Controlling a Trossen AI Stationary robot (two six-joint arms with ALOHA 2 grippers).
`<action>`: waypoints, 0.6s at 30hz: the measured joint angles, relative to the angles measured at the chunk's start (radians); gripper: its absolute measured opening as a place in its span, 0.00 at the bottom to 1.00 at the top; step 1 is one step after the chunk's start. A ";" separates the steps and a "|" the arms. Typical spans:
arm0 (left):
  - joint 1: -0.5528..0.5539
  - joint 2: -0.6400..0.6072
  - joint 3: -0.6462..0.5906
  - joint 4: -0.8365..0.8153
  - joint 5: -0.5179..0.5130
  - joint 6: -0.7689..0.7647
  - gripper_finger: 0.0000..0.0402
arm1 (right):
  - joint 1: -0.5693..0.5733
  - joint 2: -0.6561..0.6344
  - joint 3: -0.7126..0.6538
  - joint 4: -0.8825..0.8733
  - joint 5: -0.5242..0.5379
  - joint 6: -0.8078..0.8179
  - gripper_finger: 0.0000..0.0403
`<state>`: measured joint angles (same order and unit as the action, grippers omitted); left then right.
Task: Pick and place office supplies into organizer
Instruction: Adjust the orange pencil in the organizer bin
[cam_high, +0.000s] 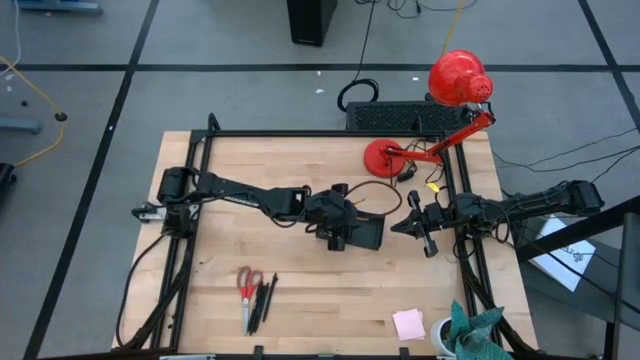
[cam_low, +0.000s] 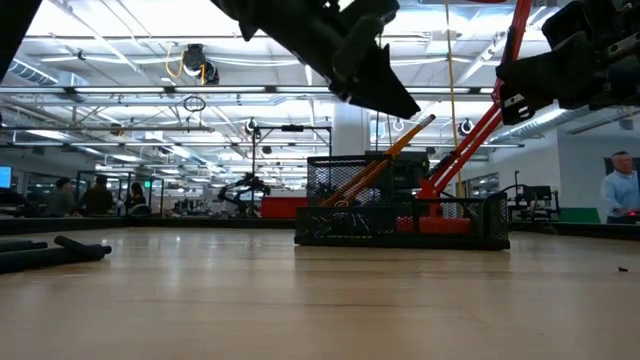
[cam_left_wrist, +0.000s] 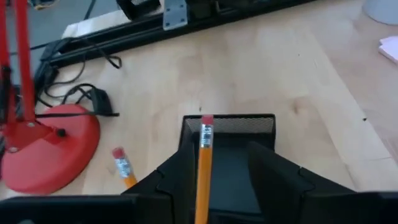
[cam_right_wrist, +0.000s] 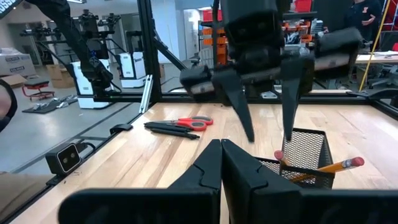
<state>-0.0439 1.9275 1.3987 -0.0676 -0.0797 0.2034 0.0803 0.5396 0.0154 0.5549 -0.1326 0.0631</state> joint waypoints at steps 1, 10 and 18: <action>0.001 0.004 0.000 -0.006 0.000 -0.001 0.37 | 0.000 0.000 0.000 0.000 0.000 0.000 0.00; 0.006 0.071 -0.002 0.033 -0.017 0.005 0.37 | 0.000 0.000 0.000 -0.003 0.001 -0.004 0.00; 0.022 0.076 -0.001 0.044 -0.025 0.004 0.37 | 0.000 -0.001 0.000 -0.003 0.002 -0.004 0.00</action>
<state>-0.0223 2.0034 1.3978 -0.0235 -0.1047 0.2070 0.0803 0.5389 0.0151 0.5514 -0.1310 0.0593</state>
